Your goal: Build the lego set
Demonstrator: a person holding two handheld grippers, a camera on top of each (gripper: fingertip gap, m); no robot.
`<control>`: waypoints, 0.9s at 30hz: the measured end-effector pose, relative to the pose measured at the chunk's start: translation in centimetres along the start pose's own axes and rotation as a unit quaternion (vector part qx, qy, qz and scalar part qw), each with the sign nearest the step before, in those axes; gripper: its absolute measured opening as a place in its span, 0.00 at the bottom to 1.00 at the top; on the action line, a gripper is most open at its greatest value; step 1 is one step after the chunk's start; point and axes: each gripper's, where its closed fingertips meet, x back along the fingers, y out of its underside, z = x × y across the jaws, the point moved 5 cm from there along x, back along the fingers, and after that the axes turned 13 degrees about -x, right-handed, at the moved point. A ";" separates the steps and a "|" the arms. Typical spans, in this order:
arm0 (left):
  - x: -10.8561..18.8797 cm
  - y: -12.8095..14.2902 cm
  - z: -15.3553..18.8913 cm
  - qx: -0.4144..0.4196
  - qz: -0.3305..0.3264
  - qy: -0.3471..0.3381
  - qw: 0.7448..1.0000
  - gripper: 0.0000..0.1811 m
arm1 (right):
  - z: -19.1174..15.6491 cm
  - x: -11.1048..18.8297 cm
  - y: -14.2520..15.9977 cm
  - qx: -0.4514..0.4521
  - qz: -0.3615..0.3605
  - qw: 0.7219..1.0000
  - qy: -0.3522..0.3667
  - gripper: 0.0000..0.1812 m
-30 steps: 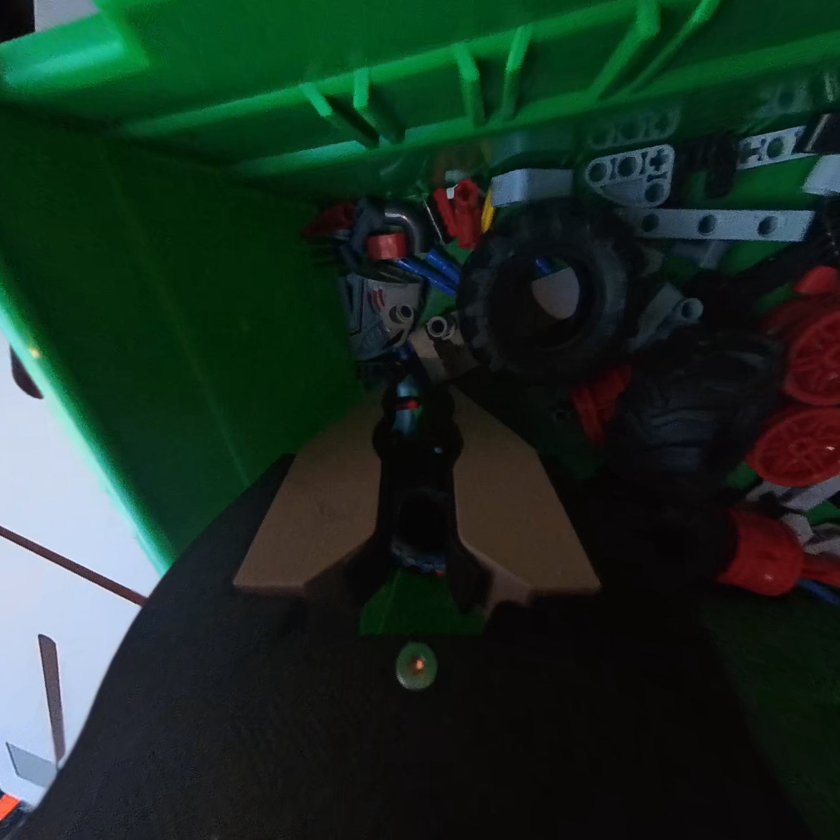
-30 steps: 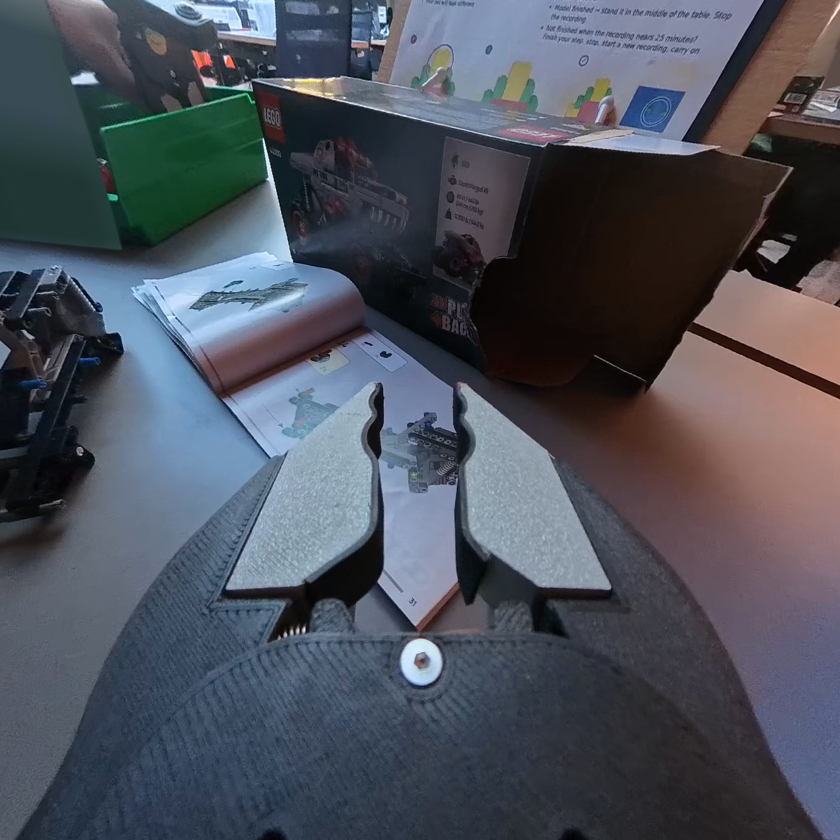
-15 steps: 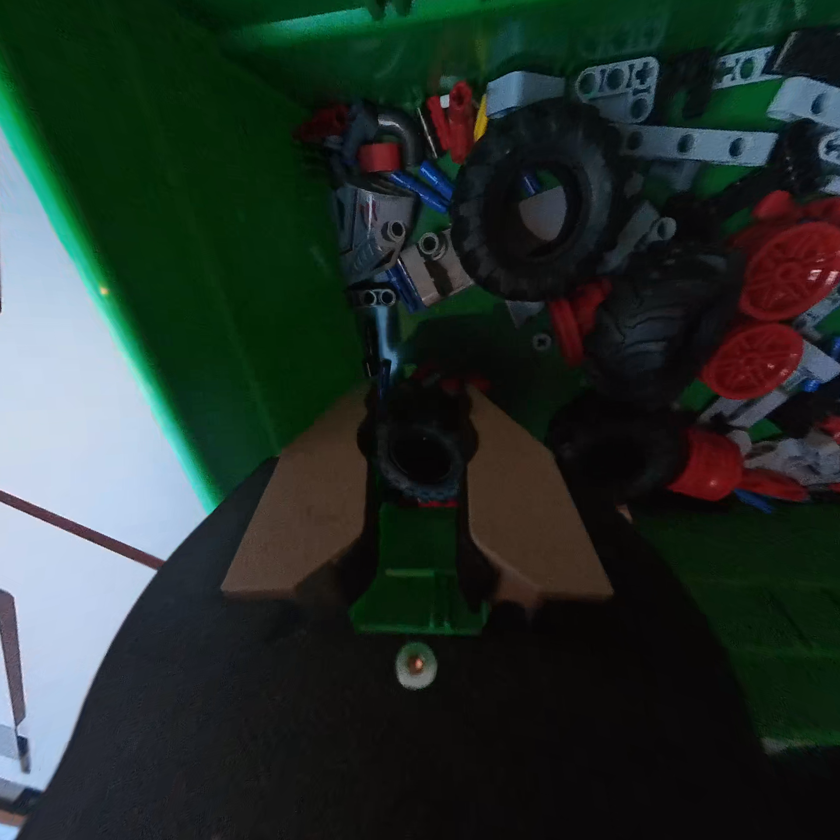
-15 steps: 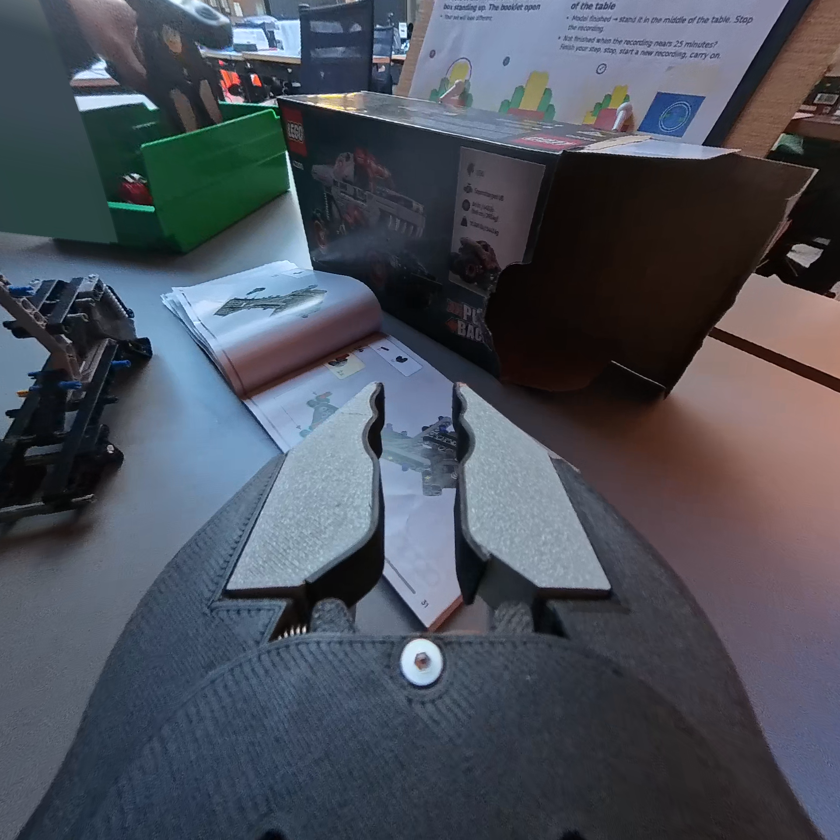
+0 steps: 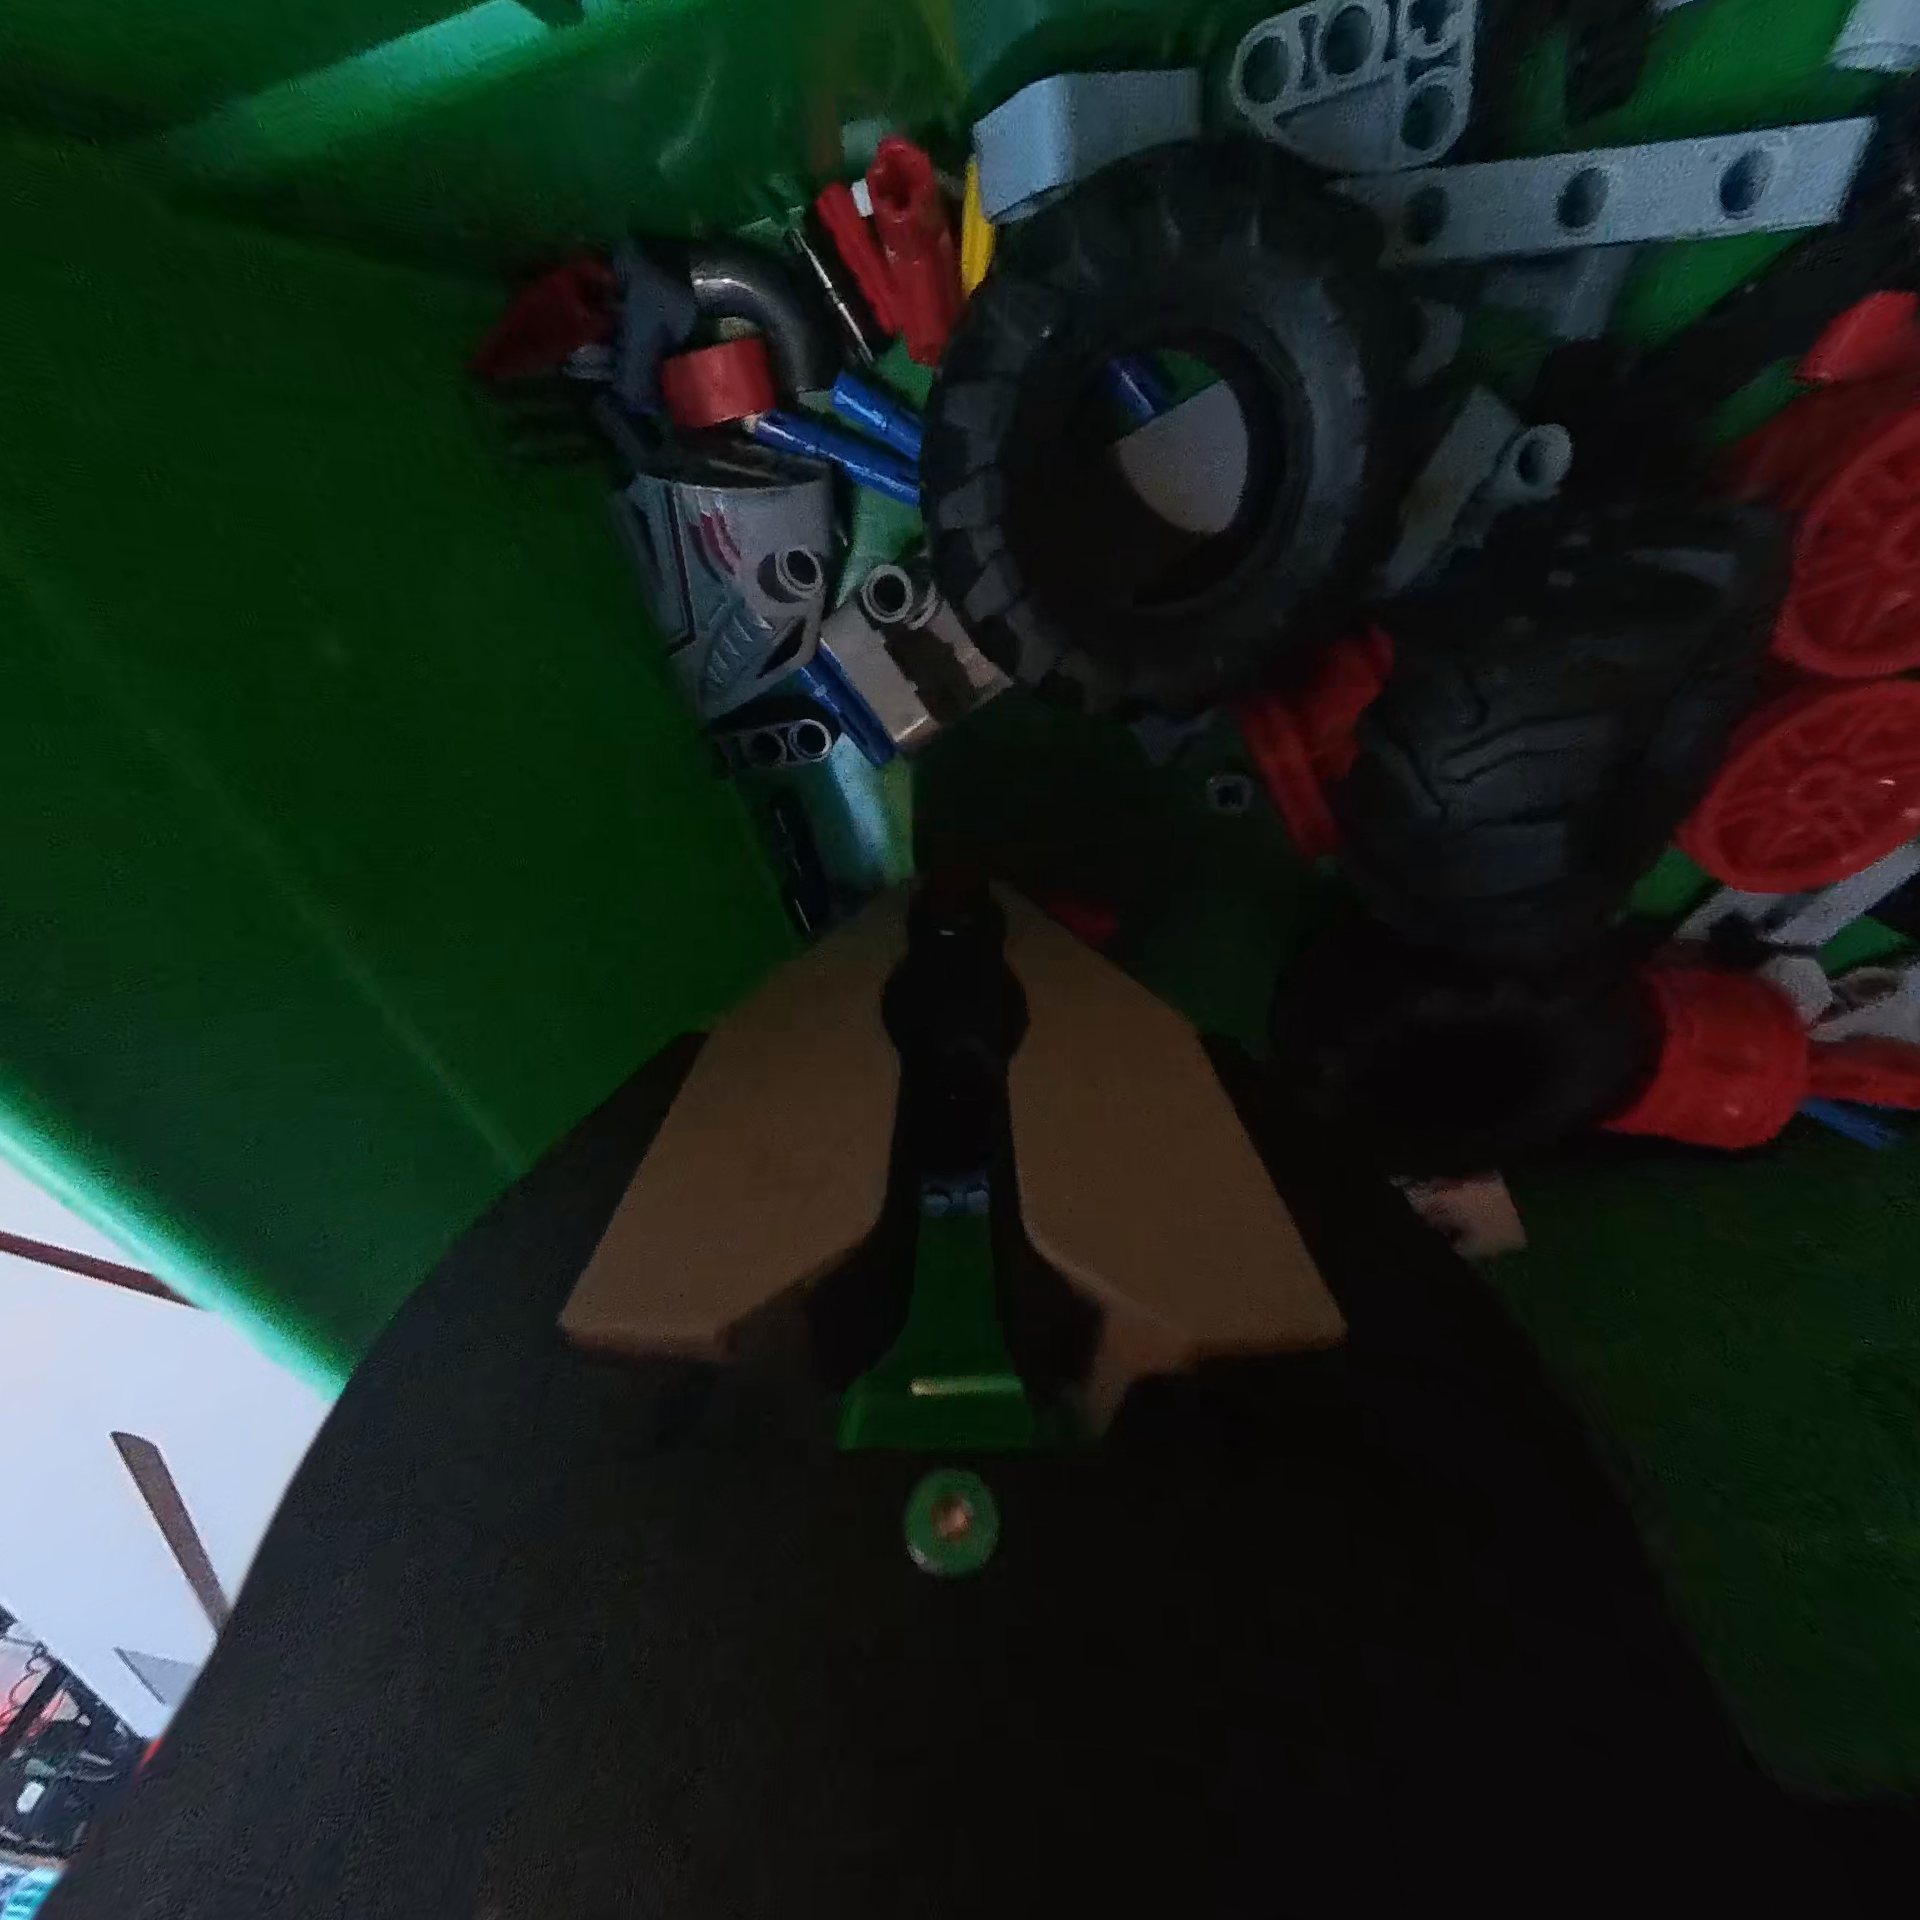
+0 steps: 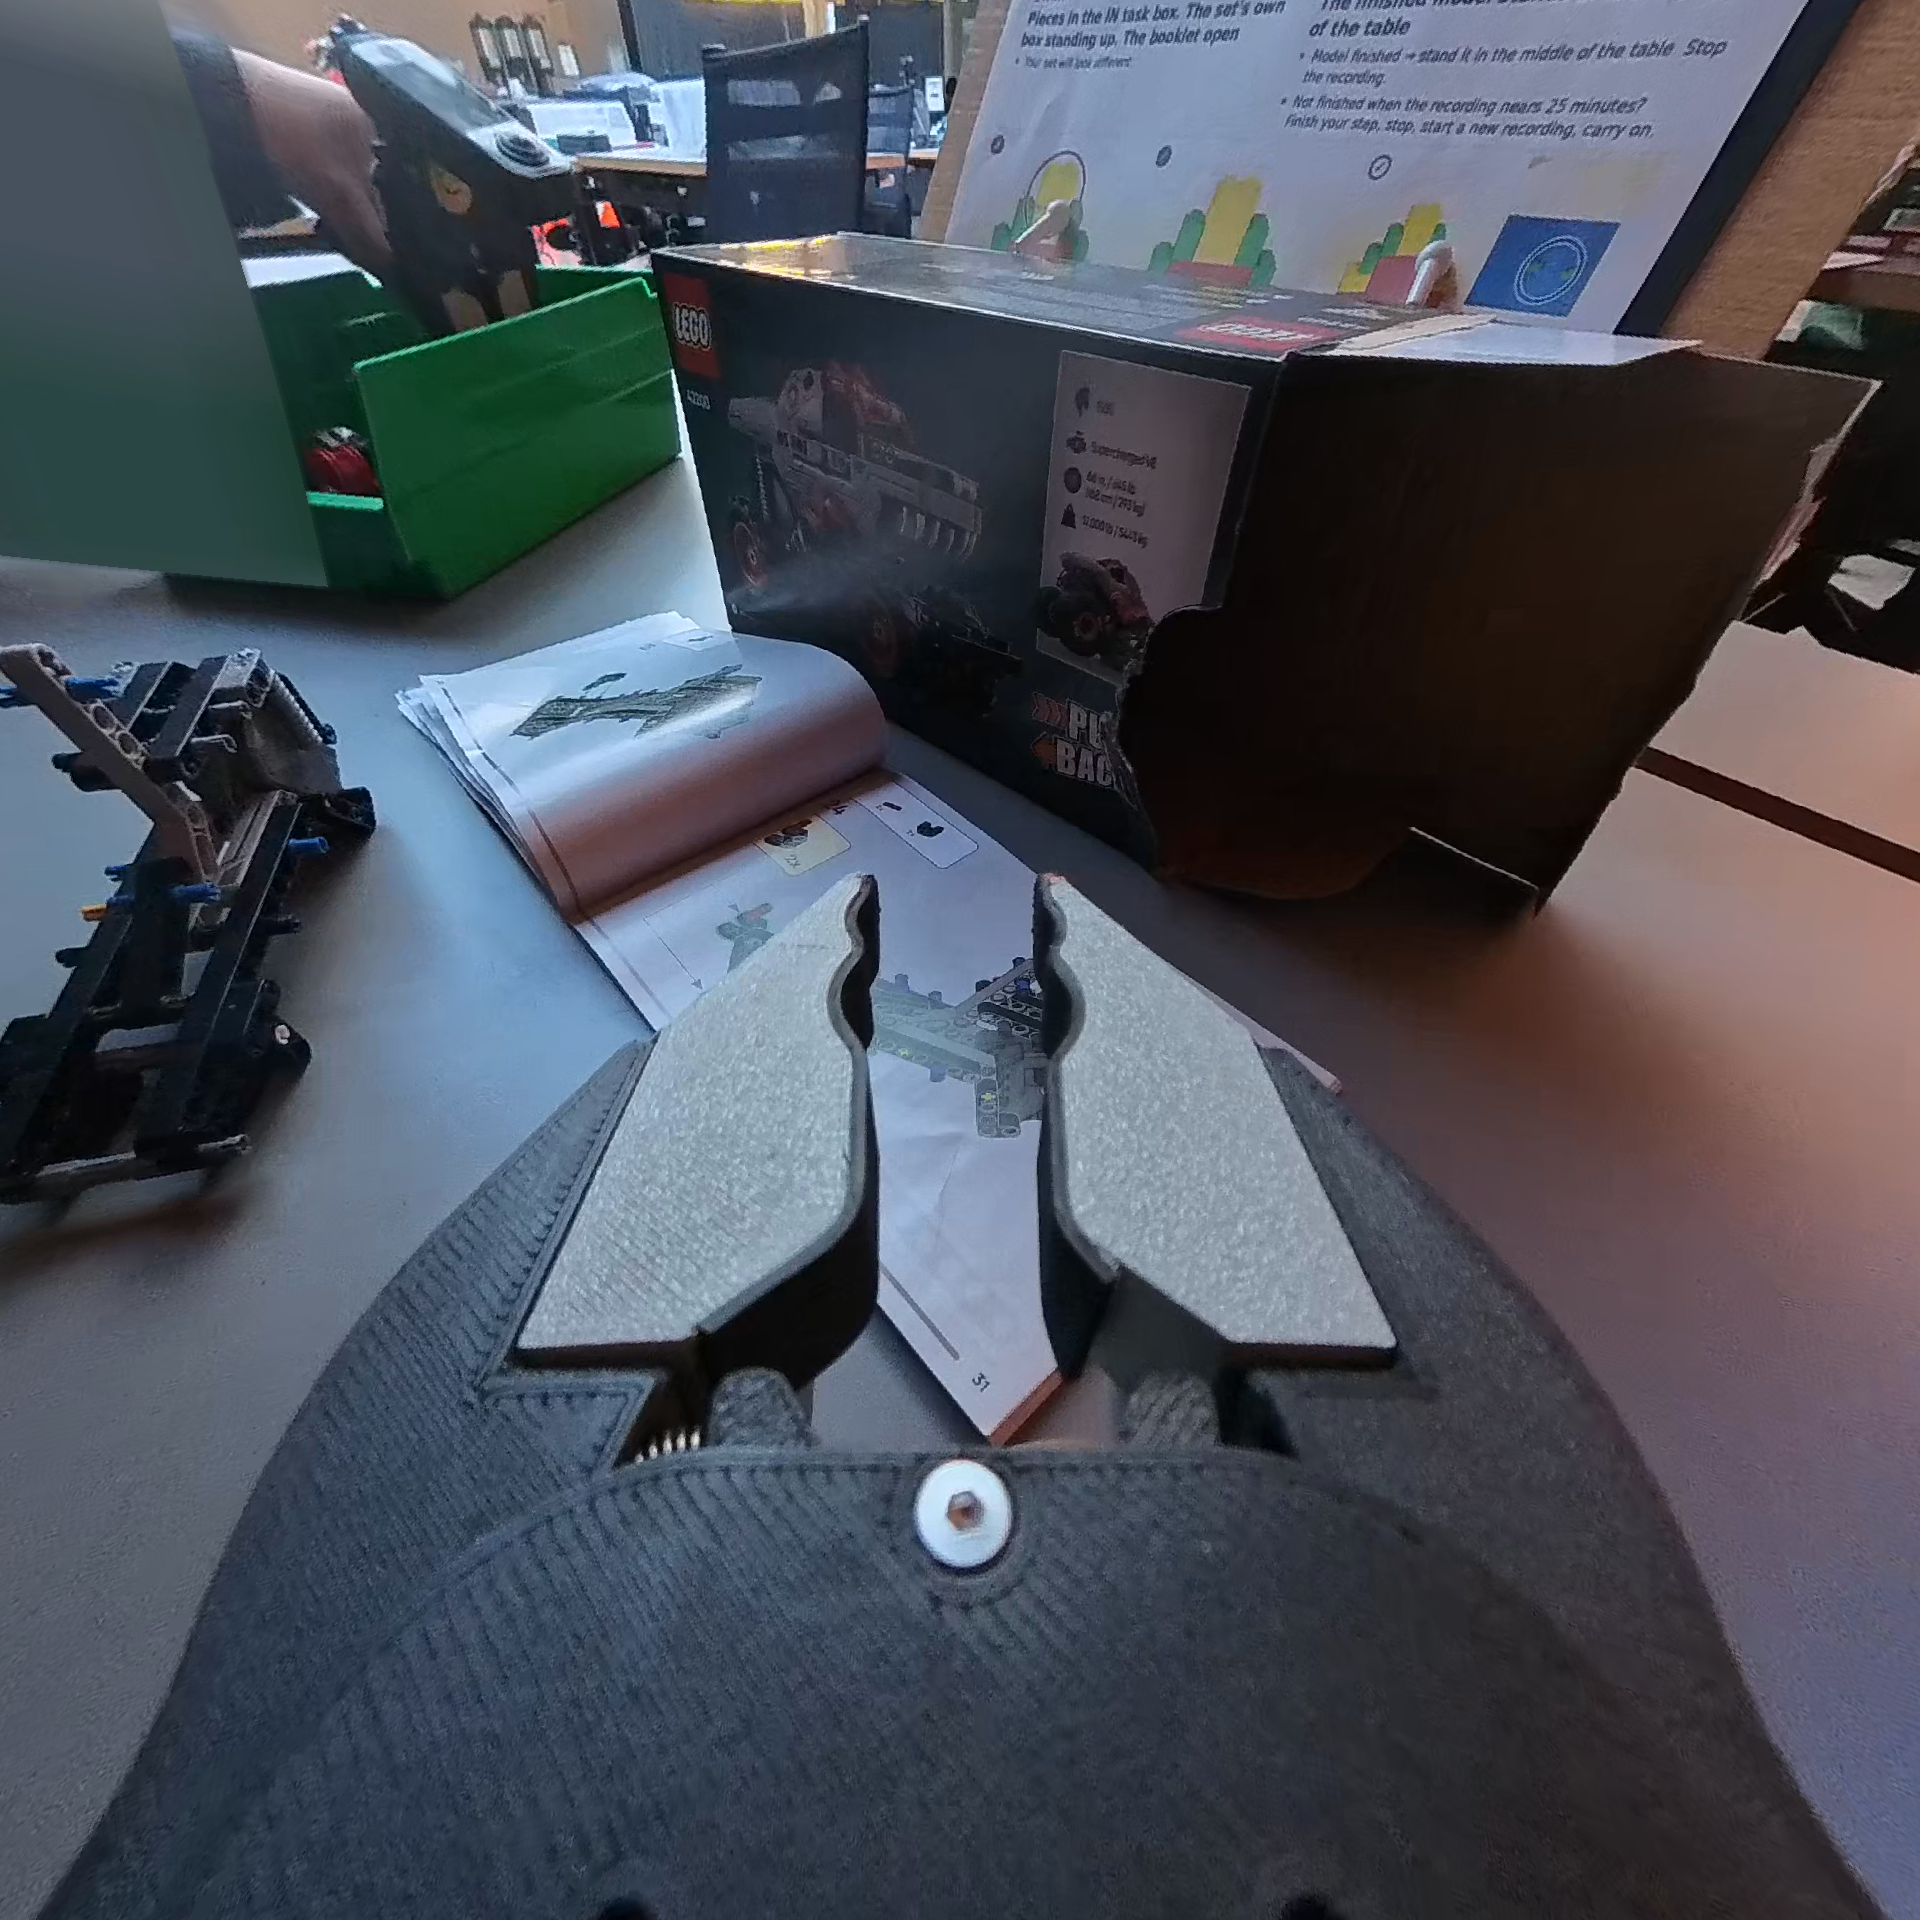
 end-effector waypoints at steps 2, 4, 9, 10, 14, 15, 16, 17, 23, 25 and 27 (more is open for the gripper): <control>0.0 0.0 0.0 0.000 0.003 0.009 1.000 0.01 | 0.0 0.0 0.0 -0.002 0.000 1.000 0.000 0.14; 0.0 0.1 -0.1 0.003 0.006 0.016 1.000 0.01 | 0.0 0.0 0.0 -0.002 0.000 1.000 -0.001 0.14; 0.2 0.0 0.0 -0.008 0.017 0.006 1.000 0.00 | -0.2 0.0 0.0 -0.002 0.001 1.000 -0.008 0.14; 0.5 -0.1 -0.1 -0.004 0.029 0.000 1.000 0.00 | -0.2 0.0 0.0 -0.002 0.001 1.000 -0.010 0.14; 3.3 -0.6 -0.2 0.016 0.084 -0.030 0.996 0.00 | -0.6 0.0 0.1 -0.001 0.001 1.000 -0.020 0.14; 4.2 -0.7 -0.1 0.019 0.095 -0.043 0.994 0.00 | -0.7 0.0 0.0 -0.002 0.003 1.000 -0.025 0.14; 5.2 -0.9 0.2 0.021 0.107 -0.053 0.993 0.01 | -0.9 0.0 0.0 -0.002 0.004 1.000 -0.031 0.14; 6.3 -1.2 0.5 0.023 0.120 -0.065 0.990 0.01 | -1.1 -0.1 0.0 -0.002 0.005 0.999 -0.038 0.14; 14.9 -7.6 7.5 -0.006 0.222 -0.135 0.966 0.01 | -2.5 -0.5 0.0 -0.002 0.004 0.997 -0.075 0.14; 16.7 -11.4 11.9 -0.014 0.242 -0.149 0.959 0.01 | -3.2 -0.7 0.1 -0.002 0.001 0.996 -0.090 0.14; 16.5 -15.5 16.9 -0.012 0.253 -0.115 0.960 0.00 | -4.1 -0.9 0.2 0.002 -0.005 0.994 -0.105 0.14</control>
